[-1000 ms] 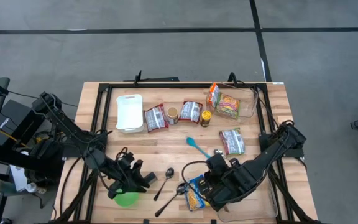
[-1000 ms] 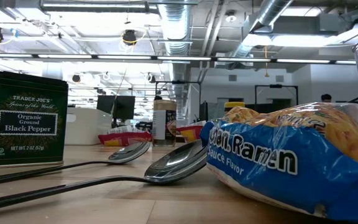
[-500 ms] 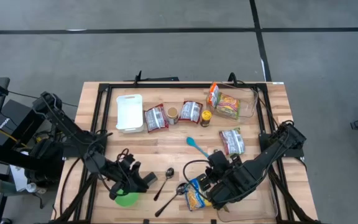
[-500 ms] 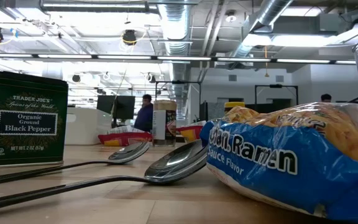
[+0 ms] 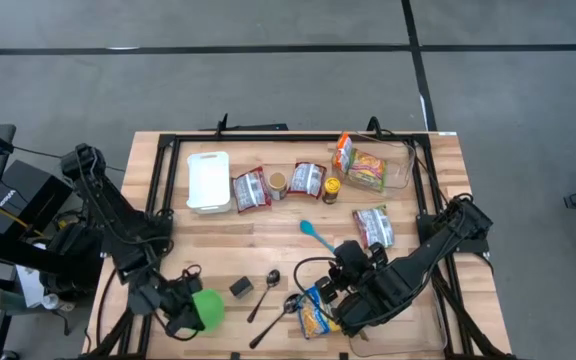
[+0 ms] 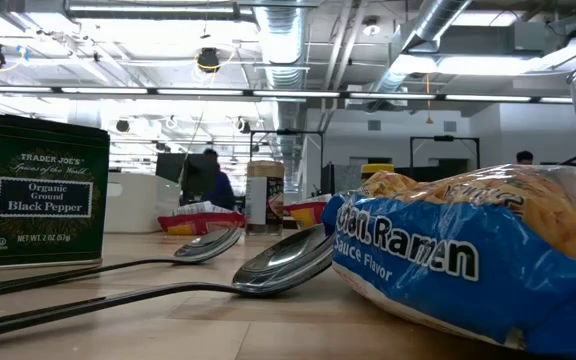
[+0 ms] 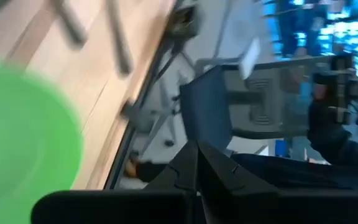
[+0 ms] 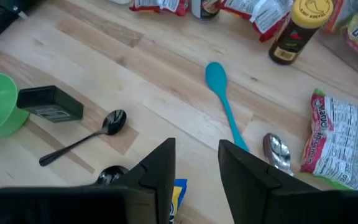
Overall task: Pick & Place Food Item
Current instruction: Put the black spice can into the bottom transparent bin
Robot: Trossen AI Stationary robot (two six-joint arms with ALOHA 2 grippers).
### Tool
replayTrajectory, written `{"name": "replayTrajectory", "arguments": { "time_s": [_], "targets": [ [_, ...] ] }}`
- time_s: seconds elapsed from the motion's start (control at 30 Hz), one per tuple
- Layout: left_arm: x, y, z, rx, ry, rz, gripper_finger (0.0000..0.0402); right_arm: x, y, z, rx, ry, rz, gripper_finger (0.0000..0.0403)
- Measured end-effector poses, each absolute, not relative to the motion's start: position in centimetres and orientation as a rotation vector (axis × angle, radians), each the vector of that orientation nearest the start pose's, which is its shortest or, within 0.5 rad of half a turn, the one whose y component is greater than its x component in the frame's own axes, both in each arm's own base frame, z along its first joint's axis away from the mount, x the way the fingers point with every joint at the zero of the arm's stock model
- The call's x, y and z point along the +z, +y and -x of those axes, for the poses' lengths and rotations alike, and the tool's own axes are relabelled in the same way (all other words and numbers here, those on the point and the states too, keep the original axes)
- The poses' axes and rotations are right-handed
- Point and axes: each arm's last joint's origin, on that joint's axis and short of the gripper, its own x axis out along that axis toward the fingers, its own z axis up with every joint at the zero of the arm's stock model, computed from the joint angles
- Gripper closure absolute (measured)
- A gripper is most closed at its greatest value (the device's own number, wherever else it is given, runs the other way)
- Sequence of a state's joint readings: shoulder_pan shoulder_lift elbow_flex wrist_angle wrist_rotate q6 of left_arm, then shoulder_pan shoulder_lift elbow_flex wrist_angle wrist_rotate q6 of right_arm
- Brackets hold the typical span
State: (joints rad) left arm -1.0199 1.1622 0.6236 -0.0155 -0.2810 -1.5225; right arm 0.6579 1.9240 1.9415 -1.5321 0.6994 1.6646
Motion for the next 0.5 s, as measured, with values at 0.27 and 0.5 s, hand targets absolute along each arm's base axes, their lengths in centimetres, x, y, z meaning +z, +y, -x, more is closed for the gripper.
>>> {"name": "replayTrajectory", "arguments": {
  "time_s": [0.27,0.5],
  "targets": [
    [22.6,-20.4,-12.3,-0.174,0.858,1.152,0.0401,32.6,20.5,-29.7,-0.870,0.720,-0.519,0.0287],
    [25.5,-21.7,-14.3,-0.210,0.690,1.026,0.0401,32.7,20.5,-29.7,-0.870,0.704,-0.515,0.0287]
  ]
}}
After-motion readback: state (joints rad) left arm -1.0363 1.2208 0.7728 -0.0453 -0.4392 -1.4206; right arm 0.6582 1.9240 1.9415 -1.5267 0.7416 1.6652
